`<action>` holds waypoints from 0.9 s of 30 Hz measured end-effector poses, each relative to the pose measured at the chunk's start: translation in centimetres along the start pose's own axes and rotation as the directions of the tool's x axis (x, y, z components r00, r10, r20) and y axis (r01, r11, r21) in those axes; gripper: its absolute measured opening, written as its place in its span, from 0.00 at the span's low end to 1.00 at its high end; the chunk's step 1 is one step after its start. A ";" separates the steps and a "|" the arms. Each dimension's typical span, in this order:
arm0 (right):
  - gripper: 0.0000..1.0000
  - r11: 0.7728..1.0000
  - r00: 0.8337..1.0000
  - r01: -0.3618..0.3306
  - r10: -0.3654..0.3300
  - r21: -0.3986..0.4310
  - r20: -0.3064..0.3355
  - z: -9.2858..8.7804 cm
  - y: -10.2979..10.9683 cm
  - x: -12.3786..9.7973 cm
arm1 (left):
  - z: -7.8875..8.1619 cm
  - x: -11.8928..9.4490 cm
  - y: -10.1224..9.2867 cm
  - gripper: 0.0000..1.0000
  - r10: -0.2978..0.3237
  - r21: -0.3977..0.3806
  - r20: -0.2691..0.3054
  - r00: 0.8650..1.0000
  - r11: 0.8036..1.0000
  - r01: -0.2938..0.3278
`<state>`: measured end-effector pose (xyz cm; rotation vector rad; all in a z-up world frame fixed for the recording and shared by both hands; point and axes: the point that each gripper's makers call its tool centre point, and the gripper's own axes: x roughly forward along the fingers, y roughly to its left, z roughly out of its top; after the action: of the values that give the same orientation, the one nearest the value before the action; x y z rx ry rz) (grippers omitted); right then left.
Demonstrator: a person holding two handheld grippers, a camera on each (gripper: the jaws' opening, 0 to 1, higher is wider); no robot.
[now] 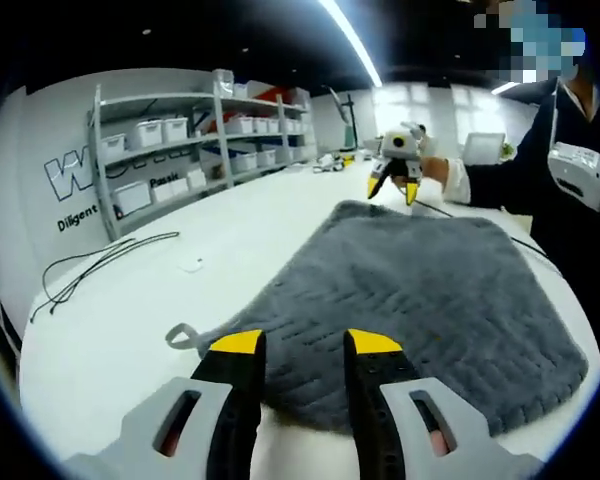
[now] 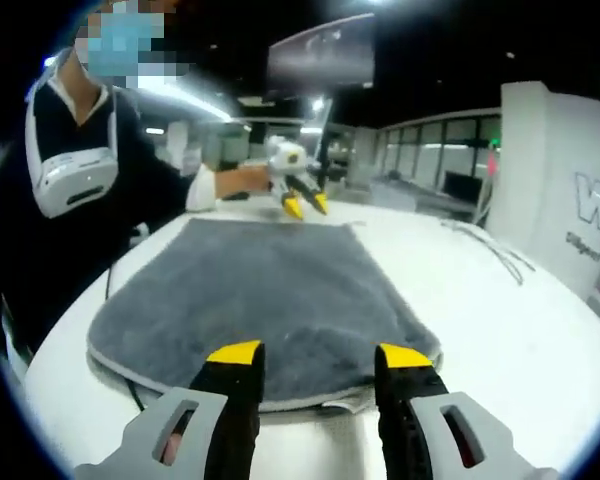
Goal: Open the folded towel by lifting each exposed corner and separating the folded layers until the towel lies flat within the target outline without major curled edges
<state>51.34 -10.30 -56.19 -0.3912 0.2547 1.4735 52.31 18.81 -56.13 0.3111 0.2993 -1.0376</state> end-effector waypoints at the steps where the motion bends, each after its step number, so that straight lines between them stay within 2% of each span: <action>1: 0.46 1.000 1.000 -0.002 0.002 -0.001 0.002 0.0 -0.2 0.0 | -0.1 0.1 0.2 0.32 0.002 0.004 0.000 1.000 1.000 -0.002; 9: 0.49 1.000 1.000 -0.015 0.015 -0.011 0.008 -0.7 -1.9 0.1 | 0.1 0.4 1.5 0.36 -0.016 0.020 0.020 1.000 1.000 0.015; 17: 0.50 0.999 0.999 -0.031 0.031 -0.011 0.029 -1.2 -2.5 0.5 | -1.2 0.7 3.0 0.37 0.002 -0.011 0.030 1.000 1.000 -0.002; 20: 0.51 0.999 0.999 -0.039 0.039 -0.004 0.036 -1.5 -2.4 0.5 | -1.6 0.9 2.9 0.37 0.008 -0.011 0.033 0.999 1.000 -0.007; 24: 0.51 0.998 0.997 -0.054 0.053 0.015 0.057 -2.1 -2.4 0.6 | -1.9 1.5 3.1 0.36 0.015 0.011 0.015 1.000 1.000 -0.015; 27: 0.51 0.997 0.998 -0.059 0.057 0.042 0.032 -3.1 -2.5 0.9 | -2.4 1.8 3.3 0.34 0.020 -0.003 -0.008 1.000 1.000 -0.021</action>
<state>54.13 -10.87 -59.12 -0.3281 0.2747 1.5274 55.87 19.89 -58.69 0.3150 0.3043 -1.0159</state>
